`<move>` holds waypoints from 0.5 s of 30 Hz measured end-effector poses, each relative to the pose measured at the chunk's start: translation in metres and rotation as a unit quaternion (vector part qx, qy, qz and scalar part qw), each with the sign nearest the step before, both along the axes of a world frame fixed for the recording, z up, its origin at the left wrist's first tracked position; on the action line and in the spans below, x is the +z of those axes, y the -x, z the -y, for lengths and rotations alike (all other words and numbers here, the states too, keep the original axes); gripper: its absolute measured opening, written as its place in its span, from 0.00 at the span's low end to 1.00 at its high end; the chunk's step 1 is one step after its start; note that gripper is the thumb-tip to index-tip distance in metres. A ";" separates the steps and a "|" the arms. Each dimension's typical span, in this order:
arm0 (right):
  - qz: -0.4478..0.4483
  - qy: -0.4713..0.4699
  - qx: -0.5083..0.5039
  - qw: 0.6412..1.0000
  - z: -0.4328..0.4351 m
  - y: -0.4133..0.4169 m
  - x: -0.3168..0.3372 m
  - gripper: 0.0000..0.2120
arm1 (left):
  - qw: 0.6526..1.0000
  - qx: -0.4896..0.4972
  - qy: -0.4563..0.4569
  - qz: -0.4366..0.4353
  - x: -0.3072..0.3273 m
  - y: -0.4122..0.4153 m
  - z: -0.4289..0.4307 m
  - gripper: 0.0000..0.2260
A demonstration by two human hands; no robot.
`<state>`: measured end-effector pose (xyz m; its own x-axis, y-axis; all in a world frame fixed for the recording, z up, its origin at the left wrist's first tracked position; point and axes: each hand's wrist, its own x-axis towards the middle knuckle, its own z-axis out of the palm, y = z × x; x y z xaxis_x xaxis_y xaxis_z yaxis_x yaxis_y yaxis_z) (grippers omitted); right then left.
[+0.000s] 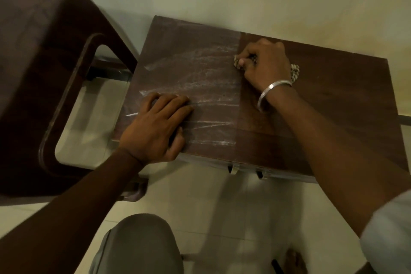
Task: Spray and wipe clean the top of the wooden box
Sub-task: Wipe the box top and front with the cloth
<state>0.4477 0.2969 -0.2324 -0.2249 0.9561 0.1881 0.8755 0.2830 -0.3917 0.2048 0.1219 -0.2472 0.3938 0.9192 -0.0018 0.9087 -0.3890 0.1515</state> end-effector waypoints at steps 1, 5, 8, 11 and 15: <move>0.005 0.000 -0.019 1.000 -0.008 0.005 0.002 0.04 | 1.000 -0.001 0.001 -0.001 0.000 0.000 0.000 0.26; 0.018 0.010 -0.065 0.998 -0.043 0.025 0.010 0.05 | 1.000 0.000 -0.002 -0.006 -0.001 0.000 0.000 0.27; 0.029 0.021 -0.062 0.997 -0.051 0.027 0.011 0.05 | 1.000 -0.003 -0.009 -0.008 -0.001 0.000 0.000 0.27; 0.030 0.033 -0.041 0.998 -0.032 0.022 0.010 0.04 | 1.000 -0.005 -0.017 -0.013 -0.001 0.000 0.000 0.26; 0.012 0.029 -0.011 0.999 0.018 0.011 0.006 0.04 | 1.000 -0.003 -0.027 -0.016 0.000 -0.001 0.001 0.26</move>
